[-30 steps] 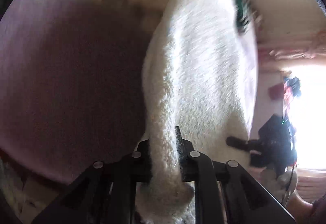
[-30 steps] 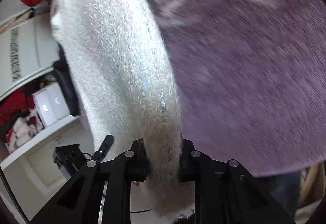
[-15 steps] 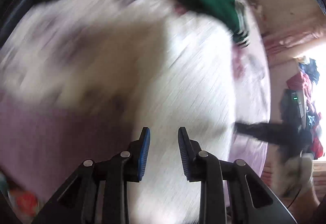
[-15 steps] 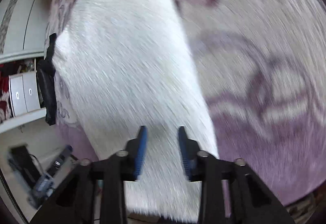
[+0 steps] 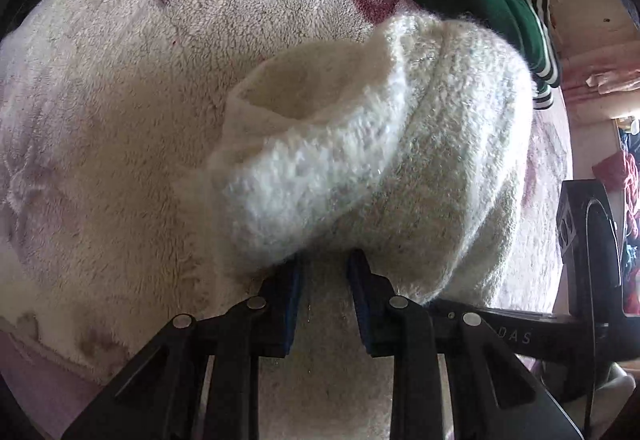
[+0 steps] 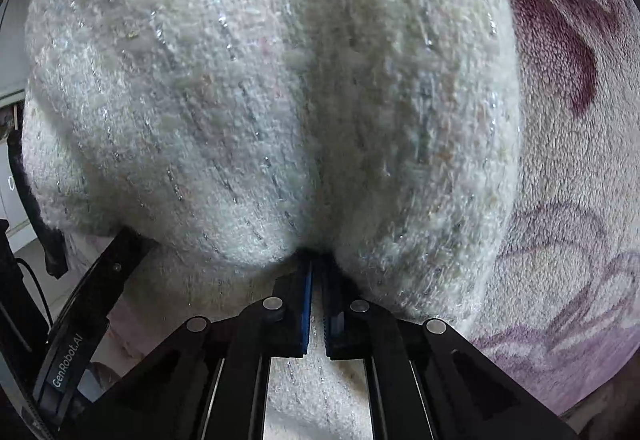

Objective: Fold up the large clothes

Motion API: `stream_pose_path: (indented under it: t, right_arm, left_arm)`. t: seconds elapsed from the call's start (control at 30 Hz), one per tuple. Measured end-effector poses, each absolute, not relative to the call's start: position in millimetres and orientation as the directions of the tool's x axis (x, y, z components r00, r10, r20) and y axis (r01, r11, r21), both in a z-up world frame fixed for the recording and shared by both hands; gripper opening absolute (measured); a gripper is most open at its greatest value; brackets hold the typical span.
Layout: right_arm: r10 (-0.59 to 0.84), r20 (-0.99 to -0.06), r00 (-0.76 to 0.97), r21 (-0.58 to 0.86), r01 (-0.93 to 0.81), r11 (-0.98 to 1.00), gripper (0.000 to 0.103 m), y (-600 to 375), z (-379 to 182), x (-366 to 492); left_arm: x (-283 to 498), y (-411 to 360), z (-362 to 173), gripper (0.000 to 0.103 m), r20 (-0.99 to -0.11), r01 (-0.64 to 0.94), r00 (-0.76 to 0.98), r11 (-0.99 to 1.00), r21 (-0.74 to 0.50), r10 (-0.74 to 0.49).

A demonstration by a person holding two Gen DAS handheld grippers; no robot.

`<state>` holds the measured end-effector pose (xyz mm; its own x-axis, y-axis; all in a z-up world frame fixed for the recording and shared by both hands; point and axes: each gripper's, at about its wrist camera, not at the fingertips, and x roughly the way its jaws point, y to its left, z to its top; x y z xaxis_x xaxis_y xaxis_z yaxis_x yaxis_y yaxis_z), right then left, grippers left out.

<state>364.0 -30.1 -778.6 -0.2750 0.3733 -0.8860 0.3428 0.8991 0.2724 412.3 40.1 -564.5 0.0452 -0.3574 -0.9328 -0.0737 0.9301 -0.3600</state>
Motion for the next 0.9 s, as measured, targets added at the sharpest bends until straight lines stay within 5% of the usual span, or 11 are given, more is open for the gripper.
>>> stream_pose_path:
  t: [0.1, 0.17, 0.23, 0.27, 0.57, 0.6, 0.63, 0.7, 0.9]
  right_arm:
    - [0.454, -0.855, -0.252, 0.373, 0.308, 0.875, 0.01, -41.7, -747.8, 349.6]
    - [0.513, -0.827, -0.229, 0.444, 0.293, 0.847, 0.033, -73.2, -719.2, 321.7]
    - [0.562, -0.801, -0.207, 0.496, 0.296, 0.816, 0.075, -87.4, -697.7, 285.1]
    - [0.572, -0.793, -0.211, 0.504, 0.301, 0.81, 0.078, -94.6, -691.1, 262.1]
    - [0.651, -0.656, -0.381, 0.385, 0.574, 0.723, 0.079, -123.4, -749.8, 61.9]
    - [0.654, -0.659, -0.371, 0.381, 0.586, 0.715, 0.079, -127.8, -754.6, 52.0]
    - [0.657, -0.667, -0.353, 0.379, 0.597, 0.706, 0.072, -118.9, -757.4, 51.6]
    - [0.613, -0.725, -0.313, 0.348, 0.602, 0.719, 0.034, -117.6, -755.9, 48.9]
    - [0.551, -0.806, -0.218, 0.305, 0.645, 0.701, 0.018, -128.7, -718.6, 38.7]
  left_arm:
    - [393.1, 54.3, -527.5, 0.023, -0.906, -0.061, 0.05, 0.905, -0.422, -0.419]
    - [368.9, 70.9, -506.6, 0.028, -0.883, -0.074, 0.056, 0.88, -0.469, -0.466]
    - [334.6, 86.8, -497.2, 0.06, -0.879, -0.088, 0.047, 0.874, -0.477, -0.475]
    - [313.6, 97.6, -498.3, 0.064, -0.884, -0.109, 0.036, 0.877, -0.468, -0.467]
    - [195.2, 120.2, -567.4, 0.06, -0.881, -0.306, -0.138, 0.865, -0.398, -0.453]
    - [188.2, 116.4, -563.4, 0.024, -0.891, -0.298, -0.115, 0.871, -0.392, -0.44]
    - [184.3, 111.9, -558.4, 0.009, -0.884, -0.295, -0.102, 0.863, -0.411, -0.456]
    - [173.1, 108.2, -539.3, 0.009, -0.89, -0.274, -0.039, 0.862, -0.427, -0.454]
    - [151.1, 113.8, -542.3, 0.01, -0.87, -0.288, -0.032, 0.838, -0.464, -0.492]
